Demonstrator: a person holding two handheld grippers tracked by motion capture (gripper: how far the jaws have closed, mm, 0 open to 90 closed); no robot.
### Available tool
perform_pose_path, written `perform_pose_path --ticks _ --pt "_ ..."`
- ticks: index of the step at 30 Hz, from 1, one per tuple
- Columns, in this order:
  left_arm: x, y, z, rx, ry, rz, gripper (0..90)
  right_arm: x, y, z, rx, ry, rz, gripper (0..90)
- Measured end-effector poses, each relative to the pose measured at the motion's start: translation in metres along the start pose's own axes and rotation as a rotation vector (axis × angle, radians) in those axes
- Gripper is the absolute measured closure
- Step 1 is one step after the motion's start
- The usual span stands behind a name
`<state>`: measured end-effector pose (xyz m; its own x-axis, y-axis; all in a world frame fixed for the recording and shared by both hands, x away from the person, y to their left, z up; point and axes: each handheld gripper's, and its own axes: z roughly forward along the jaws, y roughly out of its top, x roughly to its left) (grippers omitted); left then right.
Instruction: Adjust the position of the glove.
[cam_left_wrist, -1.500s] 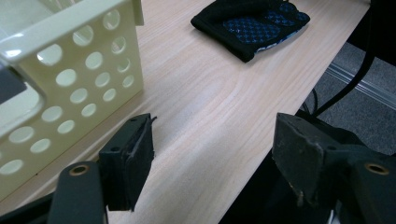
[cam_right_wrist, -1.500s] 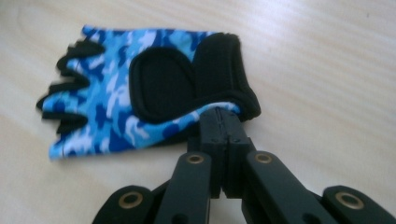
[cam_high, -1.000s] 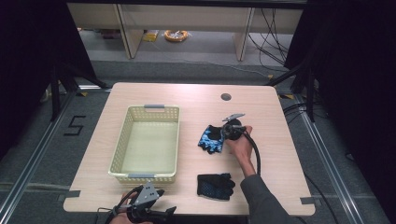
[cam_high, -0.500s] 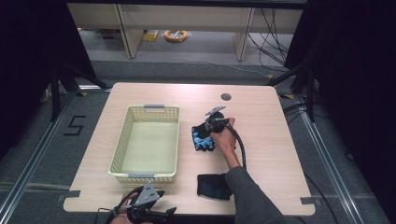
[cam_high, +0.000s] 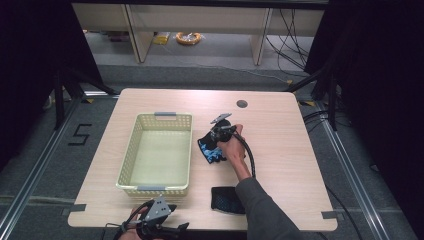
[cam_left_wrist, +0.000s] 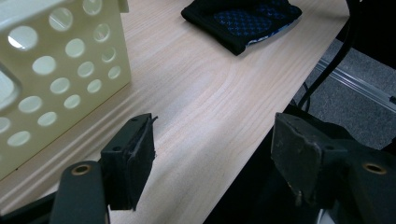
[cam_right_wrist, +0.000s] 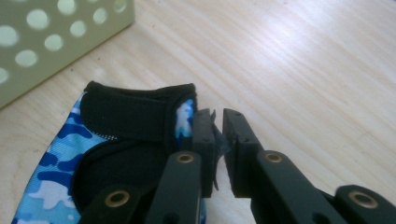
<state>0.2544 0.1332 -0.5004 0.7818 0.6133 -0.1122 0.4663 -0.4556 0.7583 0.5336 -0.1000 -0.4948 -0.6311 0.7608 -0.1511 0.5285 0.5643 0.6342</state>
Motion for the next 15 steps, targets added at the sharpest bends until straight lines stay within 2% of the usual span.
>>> perform_pose_path --ticks 2,3,4,8,9,10,12,13,14,15 --pt "-0.001 0.0 0.0 0.005 -0.007 -0.021 29.7 -0.003 0.0 -0.006 -0.009 -0.013 0.019 81.9" --pt "0.0 0.0 0.0 0.001 0.007 -0.002 29.8 -0.004 0.0 -0.008 -0.015 -0.016 0.032 81.7" --pt "0.0 0.0 0.001 -0.001 0.006 -0.004 29.9 -0.006 -0.001 -0.011 -0.014 -0.02 0.042 81.2" --pt "0.0 0.0 0.0 -0.004 0.008 -0.005 29.9 -0.007 -0.002 -0.018 -0.027 0.008 0.064 79.7" --pt "-0.001 0.001 0.0 0.0 -0.001 -0.023 29.9 -0.007 -0.001 -0.019 -0.032 0.013 0.066 78.9" --pt "-0.002 0.001 0.0 -0.016 0.001 -0.04 29.8 -0.005 0.0 -0.022 -0.037 0.02 0.065 76.1" --pt "-0.001 0.001 0.0 -0.017 0.002 -0.037 29.8 -0.003 0.001 -0.023 -0.036 0.025 0.069 75.4" --pt "0.0 0.001 -0.001 -0.001 0.016 -0.017 29.8 -0.002 0.001 -0.023 -0.032 0.022 0.059 73.9" --pt "-0.001 0.001 -0.001 -0.008 0.006 -0.028 29.8 0.0 0.001 -0.023 -0.021 0.032 0.073 72.3" --pt "-0.001 0.002 -0.002 -0.006 0.002 -0.011 29.7 0.0 0.0 -0.02 0.012 0.024 0.074 69.2"
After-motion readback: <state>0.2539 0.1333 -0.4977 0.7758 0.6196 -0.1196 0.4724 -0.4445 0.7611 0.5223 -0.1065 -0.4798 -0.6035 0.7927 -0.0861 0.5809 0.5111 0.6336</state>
